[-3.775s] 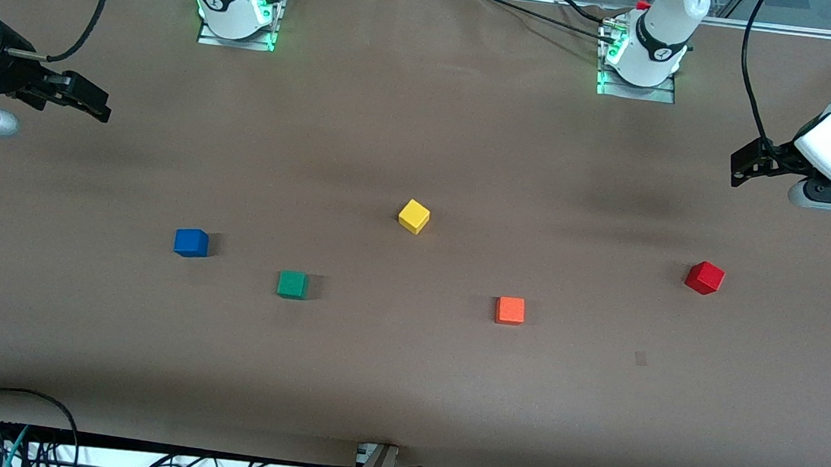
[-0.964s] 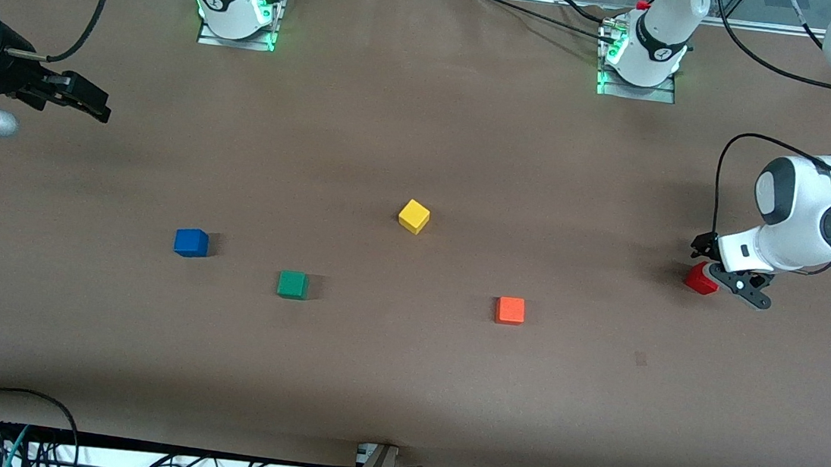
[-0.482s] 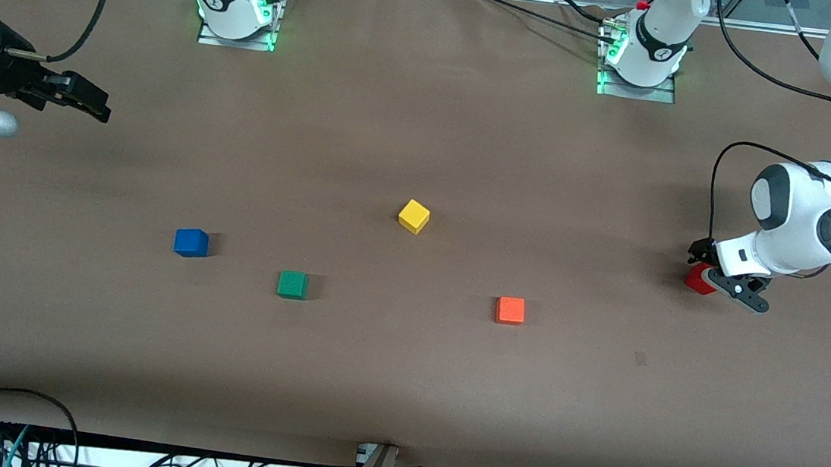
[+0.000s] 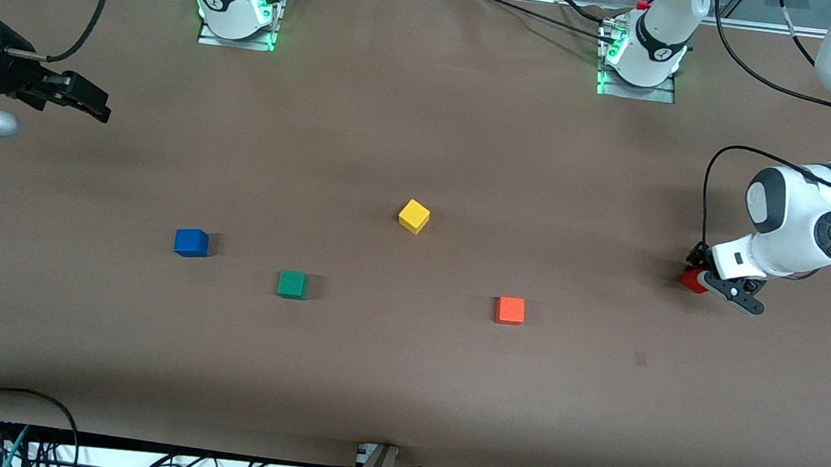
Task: Pass red block to right arm, stack on blue
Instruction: 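Close the left gripper on the red cube and lift it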
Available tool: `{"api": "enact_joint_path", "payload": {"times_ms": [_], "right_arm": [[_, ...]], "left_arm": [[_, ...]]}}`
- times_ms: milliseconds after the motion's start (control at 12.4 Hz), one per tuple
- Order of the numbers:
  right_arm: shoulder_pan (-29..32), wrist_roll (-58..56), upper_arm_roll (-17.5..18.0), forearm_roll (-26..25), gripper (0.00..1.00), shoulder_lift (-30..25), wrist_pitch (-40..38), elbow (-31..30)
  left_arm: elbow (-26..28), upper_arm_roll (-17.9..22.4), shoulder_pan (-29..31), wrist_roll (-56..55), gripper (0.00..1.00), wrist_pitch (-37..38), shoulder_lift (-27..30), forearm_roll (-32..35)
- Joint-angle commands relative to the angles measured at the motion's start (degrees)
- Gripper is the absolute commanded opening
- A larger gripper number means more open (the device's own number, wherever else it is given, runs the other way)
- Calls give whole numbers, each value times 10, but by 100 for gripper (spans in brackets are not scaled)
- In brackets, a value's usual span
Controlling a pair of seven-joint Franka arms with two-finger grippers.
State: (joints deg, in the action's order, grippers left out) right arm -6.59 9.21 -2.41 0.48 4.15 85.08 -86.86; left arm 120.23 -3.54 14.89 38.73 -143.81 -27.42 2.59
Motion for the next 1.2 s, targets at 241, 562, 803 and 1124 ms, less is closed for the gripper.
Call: {"api": "enact_joint_path", "payload": {"times_ms": [241, 562, 803, 1124], "right_arm": [[2, -1, 0, 1, 100, 4, -5, 12], [2, -1, 0, 1, 100, 4, -5, 12], [2, -1, 0, 1, 100, 4, -6, 12], [0, 9, 4, -4, 100, 3, -5, 12]], "left_arm": [[-101, -72, 11, 20, 0, 203, 51, -25], [-177, -102, 10, 147, 0, 338, 49, -144], [-177, -109, 1, 307, 0, 361, 47, -298], [-177, -179, 1, 394, 0, 361, 26, -435]]}}
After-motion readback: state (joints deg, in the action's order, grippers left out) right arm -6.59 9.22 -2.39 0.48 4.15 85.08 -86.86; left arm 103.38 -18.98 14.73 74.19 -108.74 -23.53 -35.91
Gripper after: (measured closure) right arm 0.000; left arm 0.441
